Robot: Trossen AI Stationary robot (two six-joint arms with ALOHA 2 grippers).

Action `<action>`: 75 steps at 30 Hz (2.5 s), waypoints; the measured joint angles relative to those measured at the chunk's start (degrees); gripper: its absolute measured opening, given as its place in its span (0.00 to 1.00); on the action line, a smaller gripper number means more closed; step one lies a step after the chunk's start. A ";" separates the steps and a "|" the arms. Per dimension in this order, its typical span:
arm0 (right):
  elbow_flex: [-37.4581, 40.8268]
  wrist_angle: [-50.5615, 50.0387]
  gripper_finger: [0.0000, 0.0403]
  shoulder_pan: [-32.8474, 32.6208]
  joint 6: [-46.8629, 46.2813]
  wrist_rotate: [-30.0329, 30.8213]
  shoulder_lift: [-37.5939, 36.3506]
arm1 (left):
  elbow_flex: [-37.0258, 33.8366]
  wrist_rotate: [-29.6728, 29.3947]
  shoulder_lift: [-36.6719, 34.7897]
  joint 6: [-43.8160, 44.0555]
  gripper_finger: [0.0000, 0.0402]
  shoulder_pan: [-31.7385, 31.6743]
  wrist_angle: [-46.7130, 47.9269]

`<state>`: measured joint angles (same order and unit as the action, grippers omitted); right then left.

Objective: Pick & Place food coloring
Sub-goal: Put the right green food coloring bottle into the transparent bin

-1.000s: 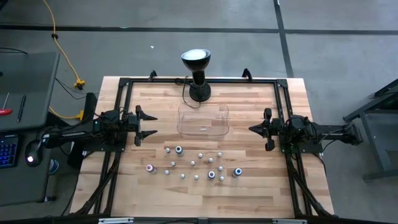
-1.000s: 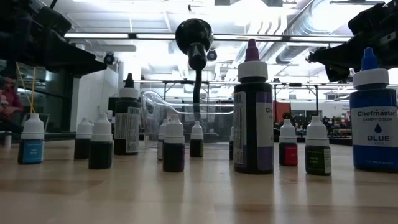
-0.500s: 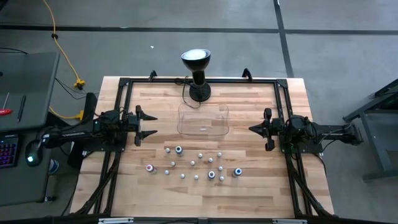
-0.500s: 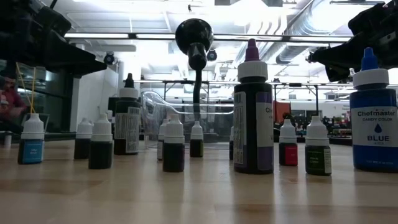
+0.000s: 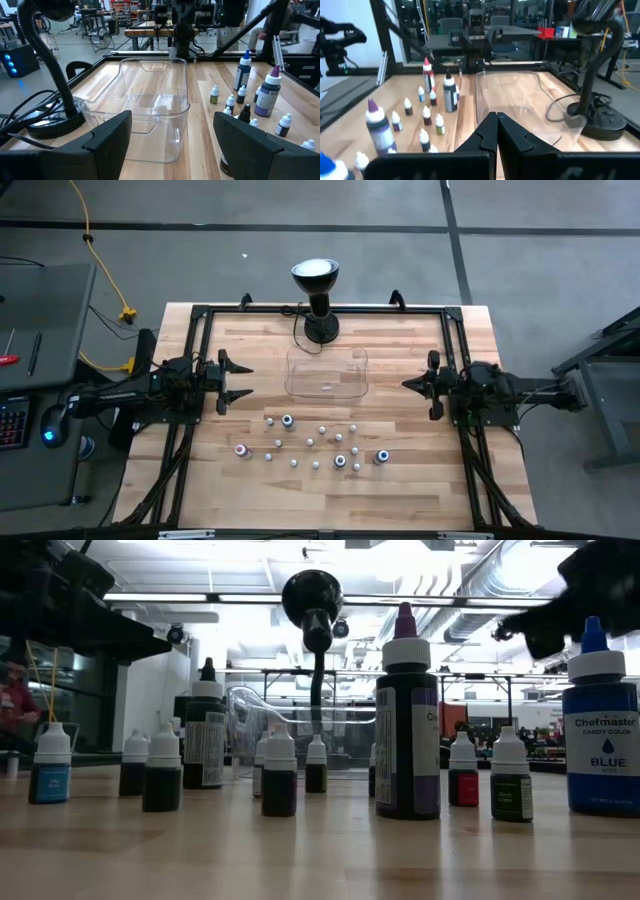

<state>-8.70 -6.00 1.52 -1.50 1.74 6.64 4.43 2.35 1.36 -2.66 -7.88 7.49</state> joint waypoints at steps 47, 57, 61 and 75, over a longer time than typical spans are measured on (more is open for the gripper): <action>-70.95 -65.05 0.00 -4.97 -5.49 -0.96 68.79 | -0.01 0.00 -0.01 0.00 0.69 0.01 0.00; -70.95 -66.81 0.00 -8.67 -16.51 -0.94 74.64 | -0.01 0.00 -0.01 -0.01 0.69 0.00 0.00; -70.95 -66.81 0.00 -9.64 -29.29 -0.80 76.16 | 0.00 0.00 -0.02 0.00 0.69 0.02 0.00; -70.93 -63.96 0.05 -11.75 -46.30 -1.48 83.64 | 0.00 0.00 0.00 0.00 0.69 0.01 0.00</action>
<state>-79.64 -69.95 -10.23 -47.80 0.26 90.28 4.43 2.35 1.37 -2.66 -7.86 7.49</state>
